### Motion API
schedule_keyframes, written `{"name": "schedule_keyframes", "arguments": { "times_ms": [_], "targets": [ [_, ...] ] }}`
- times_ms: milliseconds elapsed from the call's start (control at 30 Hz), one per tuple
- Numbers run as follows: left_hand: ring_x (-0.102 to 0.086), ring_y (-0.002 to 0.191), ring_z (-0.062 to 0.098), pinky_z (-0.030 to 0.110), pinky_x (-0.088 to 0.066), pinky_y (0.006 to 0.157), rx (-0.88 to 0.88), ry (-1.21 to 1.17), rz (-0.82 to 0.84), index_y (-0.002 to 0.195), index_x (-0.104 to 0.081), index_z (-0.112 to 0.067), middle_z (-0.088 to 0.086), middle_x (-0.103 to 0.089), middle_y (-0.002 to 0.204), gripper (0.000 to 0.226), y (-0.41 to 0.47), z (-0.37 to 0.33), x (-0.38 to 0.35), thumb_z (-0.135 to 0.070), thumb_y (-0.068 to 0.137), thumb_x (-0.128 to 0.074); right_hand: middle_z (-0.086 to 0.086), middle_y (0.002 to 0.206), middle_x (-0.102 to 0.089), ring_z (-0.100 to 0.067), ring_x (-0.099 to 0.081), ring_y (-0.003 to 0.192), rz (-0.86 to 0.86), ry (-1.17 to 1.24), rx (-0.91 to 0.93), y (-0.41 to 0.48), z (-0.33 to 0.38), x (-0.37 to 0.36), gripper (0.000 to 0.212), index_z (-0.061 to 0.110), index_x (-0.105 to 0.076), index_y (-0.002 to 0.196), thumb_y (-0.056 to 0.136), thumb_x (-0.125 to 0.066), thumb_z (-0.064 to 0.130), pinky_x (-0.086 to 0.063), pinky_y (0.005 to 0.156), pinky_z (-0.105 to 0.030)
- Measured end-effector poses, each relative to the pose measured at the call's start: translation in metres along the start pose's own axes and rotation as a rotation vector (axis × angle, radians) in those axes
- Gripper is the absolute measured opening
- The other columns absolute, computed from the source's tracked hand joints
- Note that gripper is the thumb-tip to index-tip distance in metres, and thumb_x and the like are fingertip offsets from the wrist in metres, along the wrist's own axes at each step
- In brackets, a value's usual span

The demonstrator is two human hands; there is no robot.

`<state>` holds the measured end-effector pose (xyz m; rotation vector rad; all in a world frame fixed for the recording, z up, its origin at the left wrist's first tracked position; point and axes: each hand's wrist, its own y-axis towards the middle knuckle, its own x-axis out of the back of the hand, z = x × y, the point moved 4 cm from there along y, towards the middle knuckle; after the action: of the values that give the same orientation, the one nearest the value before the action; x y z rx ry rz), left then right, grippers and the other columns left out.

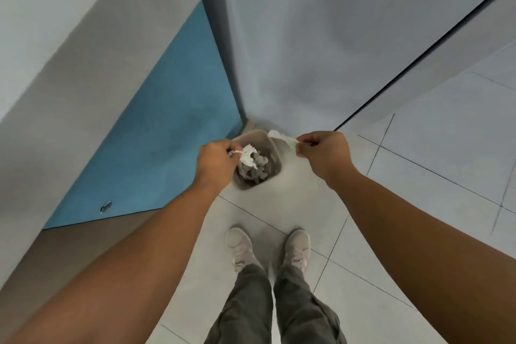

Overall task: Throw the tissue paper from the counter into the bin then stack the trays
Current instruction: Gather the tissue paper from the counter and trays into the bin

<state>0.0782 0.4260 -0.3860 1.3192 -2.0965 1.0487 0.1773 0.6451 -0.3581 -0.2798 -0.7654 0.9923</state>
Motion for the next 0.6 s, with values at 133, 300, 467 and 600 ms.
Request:
{"name": "schedule_keyframes", "arguments": {
  "times_ms": [133,300,467,600],
  "targets": [
    [-0.068,0.079,0.022,0.033,-0.055,0.081,-0.017,0.090,0.019,0.089,-0.078,-0.020,0.004,-0.074,0.086,0.013,0.025,0.033,-0.042,-0.011,0.083,-0.070,0.000,0.078,-0.074,-0.015,-0.071,0.075,0.004,0.041,-0.016,0.026,-0.032,-0.030,0.014,0.016,-0.078,0.093,0.085,-0.068,0.010,-0.044,0.053,-0.016],
    [-0.067,0.081,0.022,0.031,-0.055,0.079,-0.002,0.192,0.022,0.089,-0.076,-0.023,0.002,-0.075,0.087,0.009,0.060,0.070,-0.091,-0.018,0.083,-0.071,0.003,0.075,-0.071,-0.018,-0.072,0.074,-0.011,0.067,-0.036,0.061,-0.076,-0.057,0.023,0.019,-0.075,0.096,0.082,-0.065,0.003,-0.047,0.058,-0.022],
    [-0.068,0.082,0.021,0.025,-0.051,0.076,0.038,0.225,0.066,0.091,-0.076,-0.020,0.003,-0.074,0.092,0.007,0.097,0.114,-0.138,-0.020,0.085,-0.072,0.001,0.075,-0.073,-0.019,-0.072,0.075,-0.020,0.026,-0.072,0.094,-0.127,-0.075,0.017,0.023,-0.075,0.086,0.082,-0.069,0.007,-0.058,0.069,-0.031],
    [-0.067,0.092,0.024,0.027,-0.051,0.082,0.083,0.225,0.127,0.109,-0.072,-0.020,0.004,-0.073,0.101,0.024,0.113,0.145,-0.171,-0.025,0.085,-0.073,0.001,0.074,-0.073,-0.017,-0.072,0.074,-0.032,0.001,-0.117,0.111,-0.169,-0.088,0.015,0.023,-0.075,0.086,0.083,-0.072,0.009,-0.059,0.074,-0.031]
  ]
}}
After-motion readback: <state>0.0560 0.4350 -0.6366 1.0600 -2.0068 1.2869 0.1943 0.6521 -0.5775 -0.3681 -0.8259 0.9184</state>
